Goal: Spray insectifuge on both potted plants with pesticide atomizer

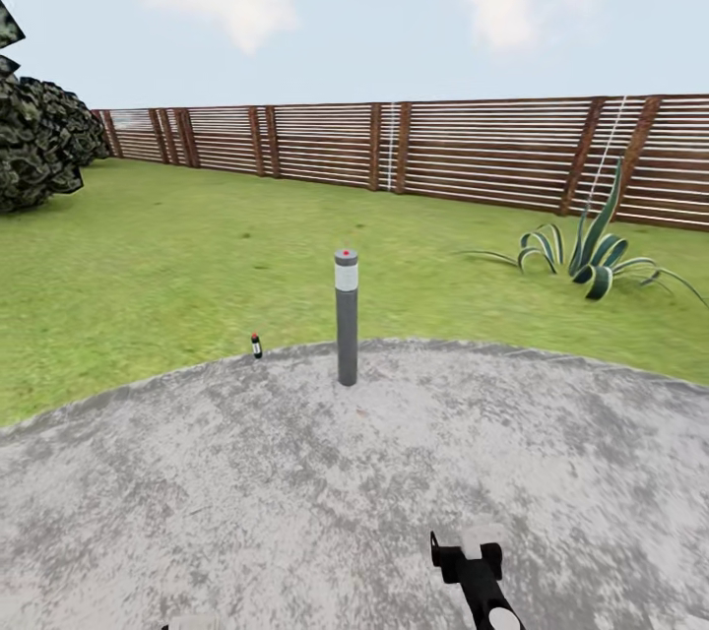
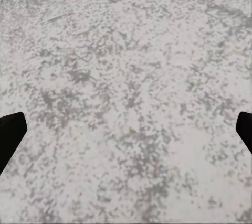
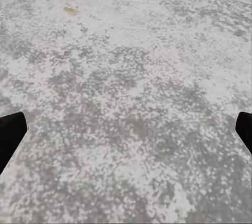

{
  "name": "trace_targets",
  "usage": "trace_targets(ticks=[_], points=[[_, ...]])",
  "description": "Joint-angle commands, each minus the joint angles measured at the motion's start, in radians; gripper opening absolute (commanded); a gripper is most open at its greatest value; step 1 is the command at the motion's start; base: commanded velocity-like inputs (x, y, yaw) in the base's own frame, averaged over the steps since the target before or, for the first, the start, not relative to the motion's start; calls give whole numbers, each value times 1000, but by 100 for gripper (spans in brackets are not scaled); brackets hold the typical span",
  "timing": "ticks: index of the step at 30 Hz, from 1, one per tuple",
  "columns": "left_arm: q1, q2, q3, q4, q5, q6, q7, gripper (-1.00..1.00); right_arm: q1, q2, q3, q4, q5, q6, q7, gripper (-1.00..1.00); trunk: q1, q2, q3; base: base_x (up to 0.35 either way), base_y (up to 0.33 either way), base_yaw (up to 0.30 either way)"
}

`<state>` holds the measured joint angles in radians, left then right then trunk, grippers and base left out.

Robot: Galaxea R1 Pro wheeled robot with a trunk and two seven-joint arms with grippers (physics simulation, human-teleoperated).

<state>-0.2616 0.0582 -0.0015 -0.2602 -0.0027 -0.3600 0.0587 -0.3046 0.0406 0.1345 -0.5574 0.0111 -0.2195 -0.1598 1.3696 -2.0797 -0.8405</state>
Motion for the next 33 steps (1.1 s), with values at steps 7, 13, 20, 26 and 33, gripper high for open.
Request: trace_targets(ticks=[7, 13, 20, 26, 33], points=[[-1, 0, 0, 1, 0, -4, 3, 100, -1, -1, 5, 1, 1, -2, -9, 100, 0, 0, -1, 337, 0, 279], [-1, 0, 0, 1, 1, -3, 3, 100, -1, -1, 6, 1, 1, -2, -9, 100, 0, 0, -1, 337, 0, 279], [-1, 0, 0, 1, 1, -3, 3, 100, -1, -1, 7, 1, 1, -3, -8, 100, 0, 0, -1, 337, 0, 62], [-1, 0, 0, 1, 1, -4, 3, 100, -1, -1, 7, 2, 1, -2, -8, 100, 0, 0, -1, 337, 0, 0], [-1, -1, 0, 1, 2, -3, 3, 100, -1, -1, 7, 2, 1, -2, -8, 100, 0, 0, -1, 337, 78, 0]])
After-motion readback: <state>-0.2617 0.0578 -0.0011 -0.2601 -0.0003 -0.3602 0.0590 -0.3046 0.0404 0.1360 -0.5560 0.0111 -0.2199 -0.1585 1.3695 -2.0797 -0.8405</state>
